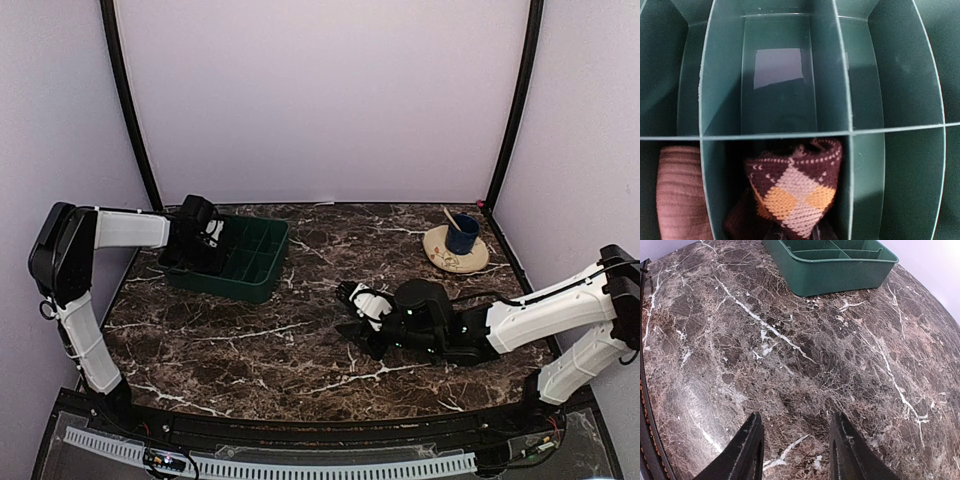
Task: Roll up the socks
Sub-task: Place the sock in the storage box.
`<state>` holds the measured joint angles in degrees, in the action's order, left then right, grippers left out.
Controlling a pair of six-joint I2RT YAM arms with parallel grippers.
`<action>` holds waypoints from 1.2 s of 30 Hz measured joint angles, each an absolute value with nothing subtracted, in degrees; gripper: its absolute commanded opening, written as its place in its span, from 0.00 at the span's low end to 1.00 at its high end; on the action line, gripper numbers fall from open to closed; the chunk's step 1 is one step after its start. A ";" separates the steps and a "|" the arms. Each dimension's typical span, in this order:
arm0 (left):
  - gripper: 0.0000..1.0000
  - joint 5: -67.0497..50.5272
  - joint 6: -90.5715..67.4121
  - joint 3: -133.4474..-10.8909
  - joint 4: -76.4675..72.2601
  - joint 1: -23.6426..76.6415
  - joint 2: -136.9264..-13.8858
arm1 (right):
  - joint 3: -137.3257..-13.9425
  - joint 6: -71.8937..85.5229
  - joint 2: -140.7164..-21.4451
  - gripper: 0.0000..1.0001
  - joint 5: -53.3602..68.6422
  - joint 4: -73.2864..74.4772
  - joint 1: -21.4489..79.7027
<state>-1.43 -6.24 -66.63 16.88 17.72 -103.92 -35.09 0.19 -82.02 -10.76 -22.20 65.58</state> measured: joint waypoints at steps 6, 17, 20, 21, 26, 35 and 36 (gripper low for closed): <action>0.06 -3.88 -6.66 -67.81 17.85 16.62 -105.32 | -36.05 0.19 -82.11 0.41 -10.76 -22.11 65.58; 0.24 -6.63 -7.03 -72.14 24.01 15.44 -107.96 | -36.23 0.21 -82.78 0.41 -10.74 -22.02 65.58; 0.35 -7.79 -7.29 -72.58 23.97 15.20 -108.29 | -36.25 0.21 -82.83 0.41 -10.74 -22.00 65.58; 0.37 -8.19 -7.53 -72.79 23.88 15.03 -108.47 | -36.25 0.21 -82.85 0.41 -10.74 -21.98 65.58; 0.43 -8.03 -9.02 -73.36 23.94 14.90 -108.27 | -36.29 0.21 -82.85 0.41 -10.74 -21.80 65.58; 0.45 -7.01 -9.32 -74.52 25.10 14.87 -107.92 | -36.86 0.21 -83.00 0.41 -10.63 -21.58 65.58; 0.46 -7.01 -9.32 -74.52 25.15 14.87 -107.83 | -36.86 0.21 -83.02 0.41 -10.55 -21.54 65.58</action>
